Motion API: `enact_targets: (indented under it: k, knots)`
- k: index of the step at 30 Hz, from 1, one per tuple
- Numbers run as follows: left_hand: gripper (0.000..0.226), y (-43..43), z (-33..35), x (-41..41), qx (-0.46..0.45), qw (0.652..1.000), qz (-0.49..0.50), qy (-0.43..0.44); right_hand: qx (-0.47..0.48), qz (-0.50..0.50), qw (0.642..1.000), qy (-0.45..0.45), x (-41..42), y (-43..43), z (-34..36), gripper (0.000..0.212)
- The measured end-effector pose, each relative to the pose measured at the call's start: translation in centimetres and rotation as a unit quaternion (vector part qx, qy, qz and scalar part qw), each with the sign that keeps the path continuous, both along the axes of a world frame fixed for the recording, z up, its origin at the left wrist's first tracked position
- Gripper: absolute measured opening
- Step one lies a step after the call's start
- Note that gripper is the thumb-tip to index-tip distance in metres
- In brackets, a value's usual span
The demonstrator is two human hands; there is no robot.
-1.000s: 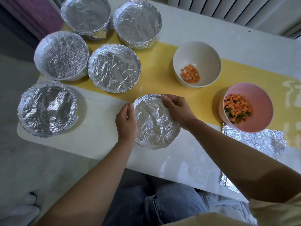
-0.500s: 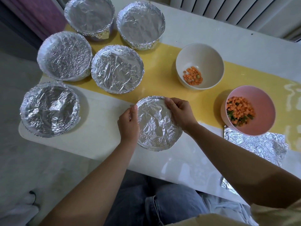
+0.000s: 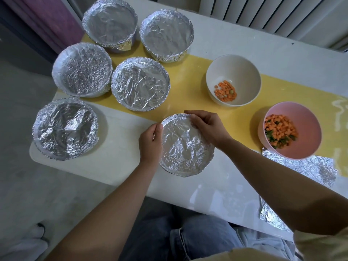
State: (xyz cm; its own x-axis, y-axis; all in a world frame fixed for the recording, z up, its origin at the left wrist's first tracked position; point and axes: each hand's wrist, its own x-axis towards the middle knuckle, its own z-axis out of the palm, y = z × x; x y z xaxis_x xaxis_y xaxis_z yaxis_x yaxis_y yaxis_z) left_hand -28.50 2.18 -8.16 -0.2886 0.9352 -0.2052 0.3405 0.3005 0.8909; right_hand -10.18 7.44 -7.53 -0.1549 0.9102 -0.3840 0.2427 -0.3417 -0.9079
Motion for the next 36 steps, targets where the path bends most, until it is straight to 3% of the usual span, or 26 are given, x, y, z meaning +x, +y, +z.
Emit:
enact_targets:
  k: [10,13,16,20,26,31,36]
  knots:
    - [0.034,0.6,-0.3,0.4,-0.011,1.0,-0.001,0.014,-0.016,0.027,0.999,-0.02,0.1,0.1,0.3,0.021]
    - [0.019,1.3,0.1,-0.2,-0.041,0.999,-0.016,-0.032,-0.009,-0.036,0.999,0.02,0.6,-0.3,0.4,0.027]
    - [0.026,2.3,0.4,-0.6,-0.045,0.995,-0.063,-0.067,-0.007,-0.132,0.991,0.026,1.3,-2.1,0.4,0.028]
    - [0.027,3.0,0.1,-0.5,-0.056,0.99,-0.112,-0.064,-0.042,-0.143,0.988,0.034,1.8,-5.0,-0.1,0.029]
    - [0.026,1.6,0.5,-0.1,-0.042,0.998,-0.041,-0.026,-0.09,-0.153,0.978,0.111,0.4,-4.2,0.3,0.03]
    - [0.029,-0.1,0.2,-0.7,-0.062,0.996,0.038,-0.042,-0.087,-0.113,0.987,0.072,-0.2,-3.1,0.3,0.029]
    - [0.014,-1.8,0.9,-1.4,-0.06,0.995,0.082,-0.024,-0.031,-0.157,0.987,-0.001,0.3,-5.0,0.7,0.033]
